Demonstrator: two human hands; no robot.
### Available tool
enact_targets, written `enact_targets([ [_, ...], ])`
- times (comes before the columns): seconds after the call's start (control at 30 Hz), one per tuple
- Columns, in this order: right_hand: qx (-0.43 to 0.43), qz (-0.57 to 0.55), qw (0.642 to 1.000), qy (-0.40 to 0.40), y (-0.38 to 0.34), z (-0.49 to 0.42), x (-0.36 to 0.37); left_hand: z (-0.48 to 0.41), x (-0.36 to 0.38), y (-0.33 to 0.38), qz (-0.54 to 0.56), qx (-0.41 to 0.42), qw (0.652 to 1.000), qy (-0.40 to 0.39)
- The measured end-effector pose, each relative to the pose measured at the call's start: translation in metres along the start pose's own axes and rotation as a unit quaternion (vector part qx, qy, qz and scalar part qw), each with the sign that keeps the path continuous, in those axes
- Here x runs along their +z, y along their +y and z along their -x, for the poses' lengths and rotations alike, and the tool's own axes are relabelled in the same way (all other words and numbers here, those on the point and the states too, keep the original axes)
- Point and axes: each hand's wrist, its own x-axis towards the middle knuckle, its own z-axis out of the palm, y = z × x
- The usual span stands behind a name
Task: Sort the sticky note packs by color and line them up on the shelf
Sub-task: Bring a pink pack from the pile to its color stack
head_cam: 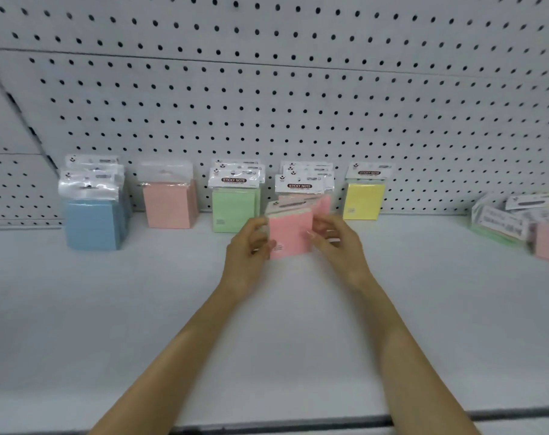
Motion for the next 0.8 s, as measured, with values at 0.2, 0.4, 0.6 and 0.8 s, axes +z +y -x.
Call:
enact_targets([
  [0.2, 0.044, -0.031, 0.998, 0.034, 0.013, -0.008, -0.017, -0.019, 0.037, -0.002, -0.069, 0.065, 0.995, 0.029],
  [0.4, 0.037, 0.061, 0.991, 0.114, 0.018, -0.018, -0.019, -0.029, 0.035, -0.009, -0.057, 0.03, 0.993, 0.099],
  [0.6, 0.046, 0.062, 0.989, 0.129, 0.019, -0.023, -0.012, -0.032, 0.037, -0.014, -0.064, 0.022, 0.993, 0.095],
  [0.8, 0.056, 0.067, 0.987, 0.133, 0.017, -0.023, -0.01, -0.035, 0.036, -0.019, -0.076, 0.023, 0.993, 0.086],
])
